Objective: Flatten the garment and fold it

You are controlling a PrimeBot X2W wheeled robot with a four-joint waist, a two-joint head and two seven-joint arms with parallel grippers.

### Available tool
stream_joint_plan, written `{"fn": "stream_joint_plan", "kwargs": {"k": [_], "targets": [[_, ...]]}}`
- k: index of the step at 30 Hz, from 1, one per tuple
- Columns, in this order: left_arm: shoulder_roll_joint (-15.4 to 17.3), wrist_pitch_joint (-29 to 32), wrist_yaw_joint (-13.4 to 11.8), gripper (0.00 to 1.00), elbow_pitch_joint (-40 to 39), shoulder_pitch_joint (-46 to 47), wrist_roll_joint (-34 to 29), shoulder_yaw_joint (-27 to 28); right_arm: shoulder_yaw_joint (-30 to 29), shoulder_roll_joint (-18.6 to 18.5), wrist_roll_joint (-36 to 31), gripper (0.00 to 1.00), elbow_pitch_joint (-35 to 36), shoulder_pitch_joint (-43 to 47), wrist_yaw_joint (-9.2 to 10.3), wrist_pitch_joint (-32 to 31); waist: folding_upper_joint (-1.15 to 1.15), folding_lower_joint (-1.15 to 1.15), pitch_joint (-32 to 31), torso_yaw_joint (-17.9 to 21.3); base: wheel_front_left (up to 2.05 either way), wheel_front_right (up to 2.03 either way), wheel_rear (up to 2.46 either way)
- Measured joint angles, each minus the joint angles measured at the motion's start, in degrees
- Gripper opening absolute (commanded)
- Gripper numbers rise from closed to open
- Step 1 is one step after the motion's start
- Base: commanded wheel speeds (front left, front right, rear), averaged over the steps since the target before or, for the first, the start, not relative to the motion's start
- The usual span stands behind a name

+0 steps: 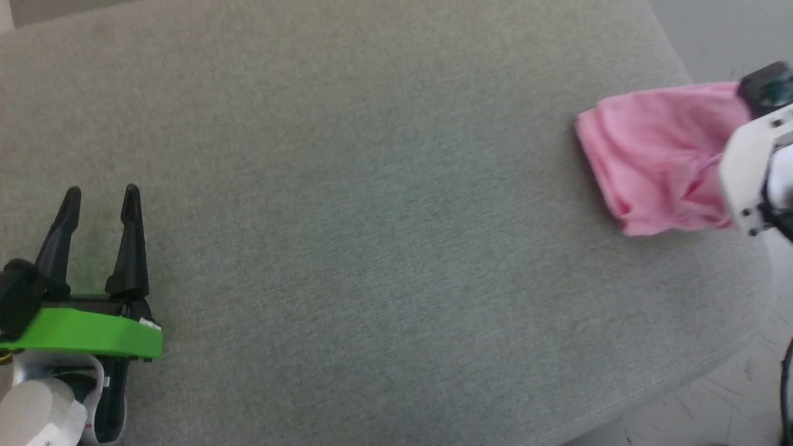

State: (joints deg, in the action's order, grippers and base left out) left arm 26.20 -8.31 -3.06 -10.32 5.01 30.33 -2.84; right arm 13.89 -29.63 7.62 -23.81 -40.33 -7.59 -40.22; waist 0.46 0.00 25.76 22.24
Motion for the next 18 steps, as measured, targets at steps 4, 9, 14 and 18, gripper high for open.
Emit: {"fn": "stream_joint_plan", "kwargs": {"k": [4,9,14,18], "targets": [[0.4,0.0,0.0,1.0,-0.2,0.1,0.1,0.3,-6.4,1.8,-3.7,0.0,-0.7,0.0,0.0,2.3,0.0,0.0,3.6,-1.6,0.0,0.0,0.0],[0.5,-0.1,0.1,1.0,0.0,0.2,0.4,0.1,-12.7,5.0,-8.4,1.0,-1.2,0.0,0.0,4.5,0.0,0.0,5.8,-4.6,0.0,0.0,0.0],[0.1,-0.9,0.3,1.0,1.2,0.7,0.4,-0.7,-18.0,6.8,-12.0,1.0,-1.2,0.4,0.0,3.6,0.0,-0.01,6.0,-6.7,0.0,0.0,0.0],[-1.1,-1.9,0.5,1.0,3.2,0.8,0.4,-2.0,-22.0,7.7,-13.1,1.0,0.6,1.6,0.0,1.9,0.0,-0.01,4.1,-7.4,0.0,0.0,0.0]]}}
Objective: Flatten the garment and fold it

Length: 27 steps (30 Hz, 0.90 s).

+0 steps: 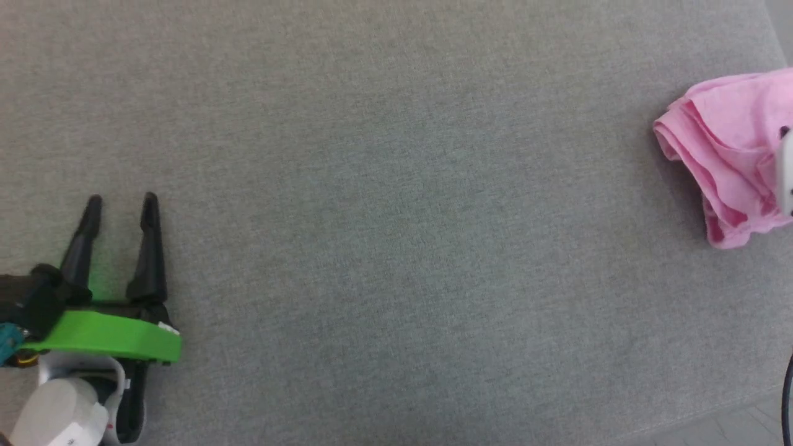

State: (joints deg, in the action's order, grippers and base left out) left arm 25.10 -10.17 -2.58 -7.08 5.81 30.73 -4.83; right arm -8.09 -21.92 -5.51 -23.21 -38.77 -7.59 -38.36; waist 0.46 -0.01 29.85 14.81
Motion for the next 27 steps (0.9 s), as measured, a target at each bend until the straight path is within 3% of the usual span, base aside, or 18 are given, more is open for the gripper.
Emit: {"fn": "stream_joint_plan", "kwargs": {"k": [5,15,21,27], "targets": [[-1.3,-1.0,0.0,1.0,2.6,0.0,-0.3,-1.3,-2.7,1.7,1.1,1.0,7.0,0.2,0.0,3.1,0.0,0.0,-4.2,-0.7,0.0,0.0,0.0],[-3.9,-2.1,-1.8,1.0,5.5,-1.0,-0.9,-2.5,1.8,11.1,9.6,1.0,19.1,3.3,0.0,21.2,0.0,0.01,-15.9,-2.2,0.0,0.0,0.0],[-5.3,-2.6,-3.5,1.0,6.3,-1.2,-0.9,-2.4,2.0,17.5,10.0,1.0,22.9,9.9,0.01,33.2,0.0,0.01,-21.4,-4.5,0.0,0.0,0.0],[-7.0,-3.3,-5.2,1.0,6.9,-1.8,-1.4,-2.3,2.6,18.9,14.4,1.0,23.3,18.1,0.02,42.5,0.0,0.01,-25.0,-7.5,0.0,0.0,0.0]]}}
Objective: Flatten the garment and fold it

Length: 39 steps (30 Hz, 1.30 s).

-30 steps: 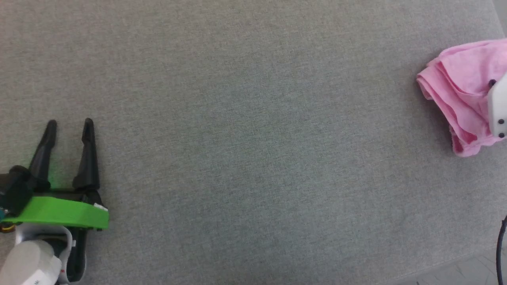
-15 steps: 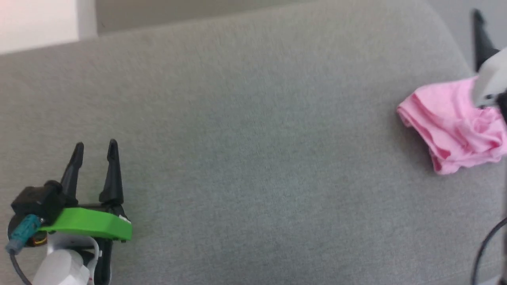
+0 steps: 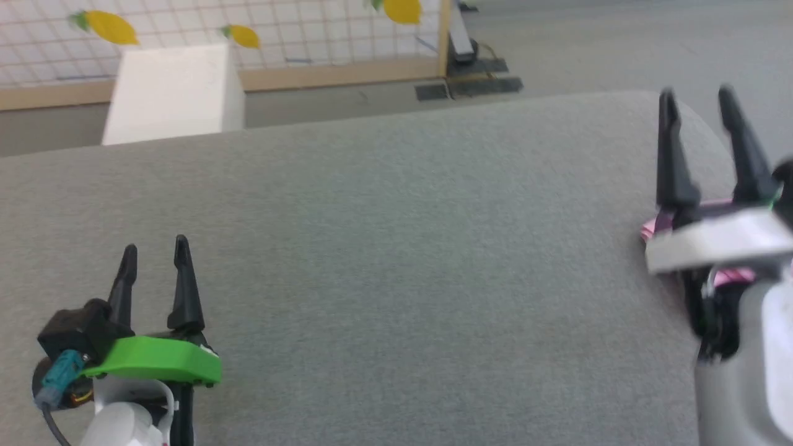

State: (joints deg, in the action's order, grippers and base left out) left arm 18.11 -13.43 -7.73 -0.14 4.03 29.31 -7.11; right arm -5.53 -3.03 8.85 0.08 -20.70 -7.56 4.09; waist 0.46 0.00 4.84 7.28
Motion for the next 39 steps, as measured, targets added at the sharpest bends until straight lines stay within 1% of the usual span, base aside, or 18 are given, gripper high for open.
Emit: {"fn": "stream_joint_plan", "kwargs": {"k": [5,10,15,19,22,25,31,36,39], "targets": [[-1.3,-0.5,-0.5,1.0,1.1,-0.3,0.0,0.0,1.6,0.1,1.9,1.0,-2.5,6.3,0.0,7.2,0.0,0.0,-2.1,-2.7,0.0,0.0,0.0],[-2.4,-0.9,-0.5,1.0,2.4,-0.3,-0.1,-0.1,2.2,0.1,3.2,1.0,-4.4,10.8,0.0,9.9,0.0,0.0,-3.5,-5.0,0.0,0.0,0.0],[-3.6,-1.0,-0.5,1.0,3.9,-0.3,-0.6,-0.5,1.6,0.1,4.7,1.0,-6.5,15.1,0.0,10.4,0.0,0.0,-4.9,-6.7,0.0,0.0,0.0],[-3.7,-1.1,-0.4,1.0,5.2,-0.5,-2.7,-1.5,1.9,0.1,4.1,1.0,-6.1,17.3,0.0,10.6,0.0,0.0,-5.5,-7.7,0.0,0.0,0.0],[-3.6,-1.1,0.7,1.0,6.5,-0.5,-3.5,-2.8,2.1,0.2,2.7,1.0,-6.3,19.0,0.0,10.6,0.0,0.0,-5.7,-8.3,0.0,0.0,0.0],[-3.3,-1.1,1.2,1.0,7.8,-0.5,-4.2,-3.7,2.2,0.1,1.7,1.0,-8.2,20.4,0.0,10.6,0.0,0.0,-6.0,-8.6,0.0,0.0,0.0],[-2.7,-1.0,1.6,1.0,9.9,-1.3,-4.8,-4.4,2.8,0.1,-0.2,1.0,-11.2,21.1,0.0,10.6,0.0,0.0,-6.3,-8.8,0.0,0.0,0.0],[-2.9,0.7,1.6,1.0,12.0,-2.1,-4.1,-4.9,3.3,0.1,-0.3,1.0,-13.1,21.4,0.0,10.6,0.0,0.0,-6.4,-8.8,0.0,0.0,0.0],[-3.2,0.8,1.7,1.0,12.7,-2.2,-3.5,-5.2,3.5,0.1,-0.2,1.0,-14.0,21.4,0.0,10.6,0.0,0.0,-6.3,-8.7,0.0,0.0,0.0]]}}
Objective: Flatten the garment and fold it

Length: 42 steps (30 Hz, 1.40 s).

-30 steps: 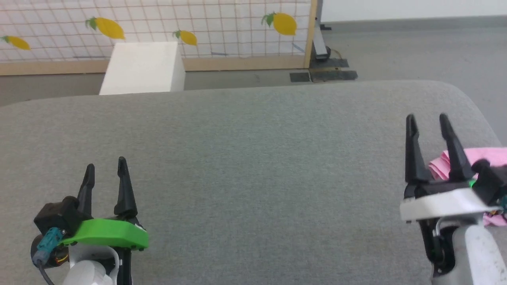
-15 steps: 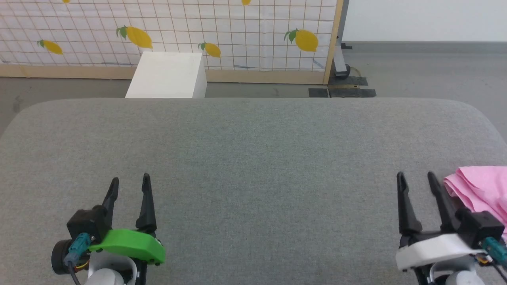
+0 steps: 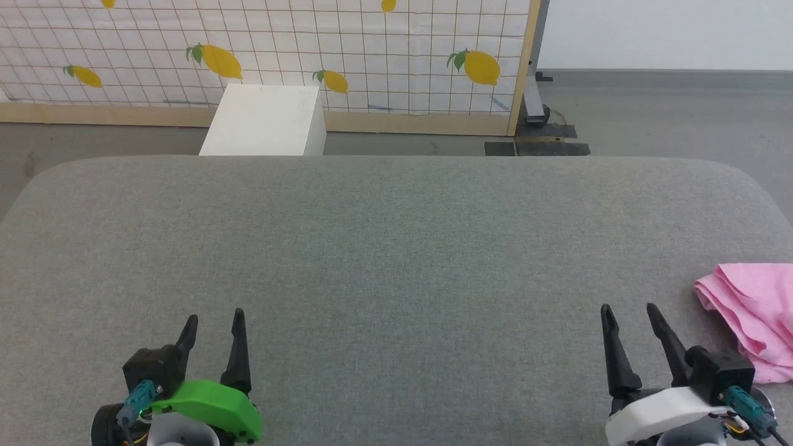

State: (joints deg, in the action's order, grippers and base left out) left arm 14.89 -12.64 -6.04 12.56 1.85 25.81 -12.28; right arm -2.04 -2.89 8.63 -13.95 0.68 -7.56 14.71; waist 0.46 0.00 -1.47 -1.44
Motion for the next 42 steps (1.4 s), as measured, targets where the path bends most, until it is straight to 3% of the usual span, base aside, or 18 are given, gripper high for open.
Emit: {"fn": "stream_joint_plan", "kwargs": {"k": [6,7,42], "targets": [[0.0,-0.1,0.0,1.0,0.7,0.0,0.1,-0.3,0.1,0.0,0.6,1.0,-0.8,0.0,0.0,0.0,0.0,0.0,0.0,0.2,0.0,0.0,0.0],[0.0,-0.1,0.0,0.0,0.8,0.0,0.1,-0.4,0.1,0.0,0.6,0.0,-0.8,0.0,0.0,0.0,0.0,0.0,0.0,0.2,0.0,0.0,0.0],[-2.7,2.9,1.1,0.0,-2.2,0.0,-5.9,2.5,0.4,0.0,-1.3,0.0,2.4,0.0,0.0,-3.5,0.0,0.0,0.4,0.5,0.0,0.0,0.0]]}}
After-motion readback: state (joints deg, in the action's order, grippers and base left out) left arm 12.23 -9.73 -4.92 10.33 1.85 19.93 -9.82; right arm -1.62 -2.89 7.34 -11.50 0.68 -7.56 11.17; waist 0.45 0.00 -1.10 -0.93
